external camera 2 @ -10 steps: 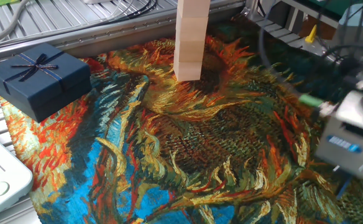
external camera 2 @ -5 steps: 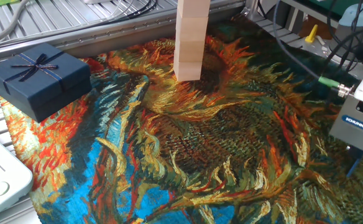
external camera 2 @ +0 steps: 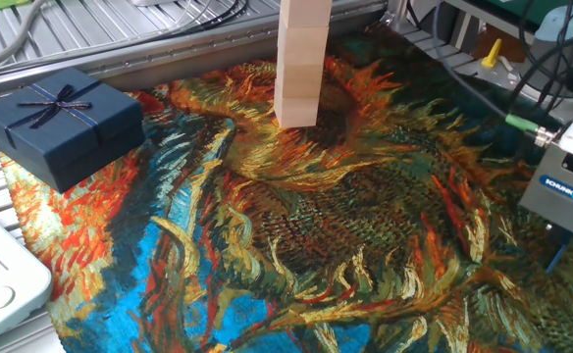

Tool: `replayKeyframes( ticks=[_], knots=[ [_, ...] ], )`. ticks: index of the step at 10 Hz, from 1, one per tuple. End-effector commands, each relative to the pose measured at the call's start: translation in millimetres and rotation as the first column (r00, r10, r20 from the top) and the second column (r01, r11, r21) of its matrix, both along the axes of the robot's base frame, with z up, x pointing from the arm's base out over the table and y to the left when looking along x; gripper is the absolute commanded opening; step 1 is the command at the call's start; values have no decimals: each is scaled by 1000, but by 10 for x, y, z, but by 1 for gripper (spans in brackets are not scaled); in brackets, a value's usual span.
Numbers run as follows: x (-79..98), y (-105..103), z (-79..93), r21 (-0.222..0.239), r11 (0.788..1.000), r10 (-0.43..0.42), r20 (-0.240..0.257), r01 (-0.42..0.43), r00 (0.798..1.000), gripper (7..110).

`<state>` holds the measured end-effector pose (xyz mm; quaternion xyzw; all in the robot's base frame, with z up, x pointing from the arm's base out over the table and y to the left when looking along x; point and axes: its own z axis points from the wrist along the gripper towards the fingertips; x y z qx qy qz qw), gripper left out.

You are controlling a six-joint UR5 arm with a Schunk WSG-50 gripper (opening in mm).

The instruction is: Stack the blocks in a vertical line of five

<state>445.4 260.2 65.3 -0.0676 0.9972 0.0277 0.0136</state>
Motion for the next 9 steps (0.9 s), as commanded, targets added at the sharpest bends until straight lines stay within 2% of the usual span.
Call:
replayKeyframes(
  ticks=[1, 3, 4, 6, 7, 8, 9],
  knots=[
    [137, 145, 32, 69, 993, -99, 42, 96, 994, 44],
    [102, -137, 12, -47, 996, -70, 40, 72, 997, 44],
    [37, -195, 9, -72, 995, -67, 15, 68, 998, 44],
    [25, -191, 9, -71, 996, -55, 10, 56, 998, 44],
    [37, -172, 9, -63, 996, -57, 14, 57, 998, 44],
    [48, -103, 10, -35, 997, -75, 17, 76, 997, 44],
    [45, -99, 10, -33, 995, -89, 15, 90, 996, 44]
  ],
)
